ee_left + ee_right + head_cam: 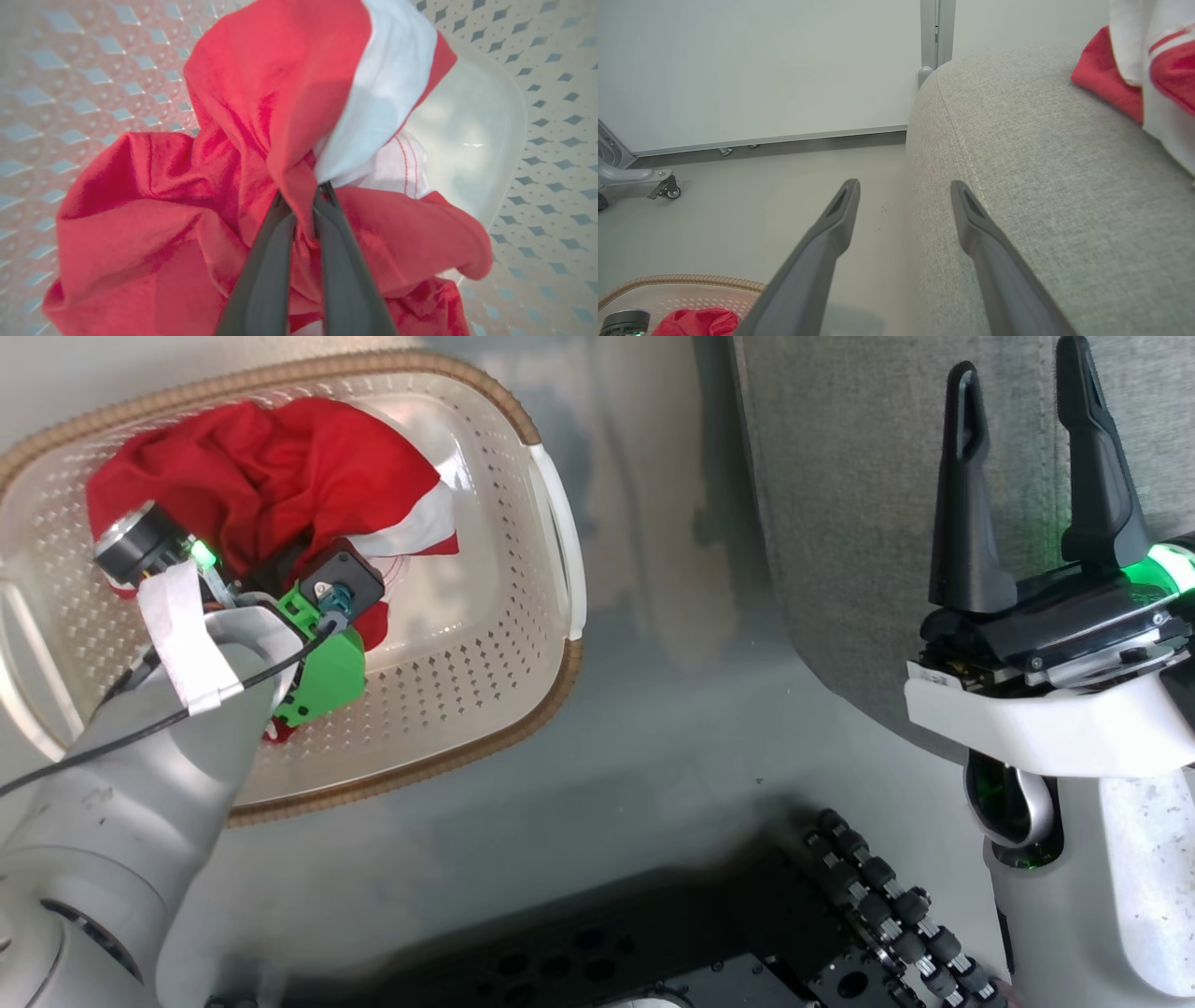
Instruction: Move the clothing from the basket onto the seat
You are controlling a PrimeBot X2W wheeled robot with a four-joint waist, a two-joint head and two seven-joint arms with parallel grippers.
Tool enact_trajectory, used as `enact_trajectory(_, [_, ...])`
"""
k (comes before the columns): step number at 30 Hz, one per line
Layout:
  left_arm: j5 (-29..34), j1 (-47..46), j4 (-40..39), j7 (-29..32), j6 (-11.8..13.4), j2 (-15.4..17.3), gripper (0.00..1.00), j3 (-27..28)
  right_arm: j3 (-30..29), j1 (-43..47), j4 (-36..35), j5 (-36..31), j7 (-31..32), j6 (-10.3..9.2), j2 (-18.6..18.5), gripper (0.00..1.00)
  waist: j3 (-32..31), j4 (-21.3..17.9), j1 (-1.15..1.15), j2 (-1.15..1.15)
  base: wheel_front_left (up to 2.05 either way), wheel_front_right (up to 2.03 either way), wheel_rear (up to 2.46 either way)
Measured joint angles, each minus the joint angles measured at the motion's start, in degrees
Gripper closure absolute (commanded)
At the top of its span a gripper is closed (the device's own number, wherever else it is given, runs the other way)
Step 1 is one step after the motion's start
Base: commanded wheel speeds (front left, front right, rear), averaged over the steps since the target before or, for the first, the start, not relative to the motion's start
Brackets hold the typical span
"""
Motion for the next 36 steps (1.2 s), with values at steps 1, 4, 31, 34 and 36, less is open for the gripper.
enact_trajectory(1, [-0.6,0.7,-0.5,-0.1,0.4,0.0,1.00,0.7,0.1,0.0,0.1,-0.2,0.0,0.00,0.0,0.00,-0.6,0.1,0.00,0.00,0.00,0.00,0.00])
enact_trajectory(4, [-2.5,2.9,-3.4,-0.2,1.5,-0.1,1.00,2.8,0.2,0.0,0.7,-0.3,0.0,0.00,0.0,0.00,-2.5,0.5,0.00,0.00,0.00,0.00,0.00])
enact_trajectory(31, [-5.7,30.4,-34.2,-0.4,1.4,-1.3,1.00,29.7,0.4,10.9,9.5,-1.9,0.0,0.00,0.1,0.00,-30.5,6.2,-0.01,0.00,0.00,0.00,0.00])
enact_trajectory(34, [-5.2,33.5,-36.6,-0.4,0.5,-2.2,1.00,32.5,0.5,12.9,10.4,-1.9,0.1,0.00,0.1,0.00,-34.3,6.9,-0.01,0.00,0.00,0.00,0.00])
enact_trajectory(36, [-4.8,35.6,-37.8,-0.4,0.3,-2.8,1.00,34.4,0.8,14.2,11.1,-1.9,0.0,0.01,0.1,0.00,-36.8,7.2,-0.01,0.00,0.00,0.00,0.00])
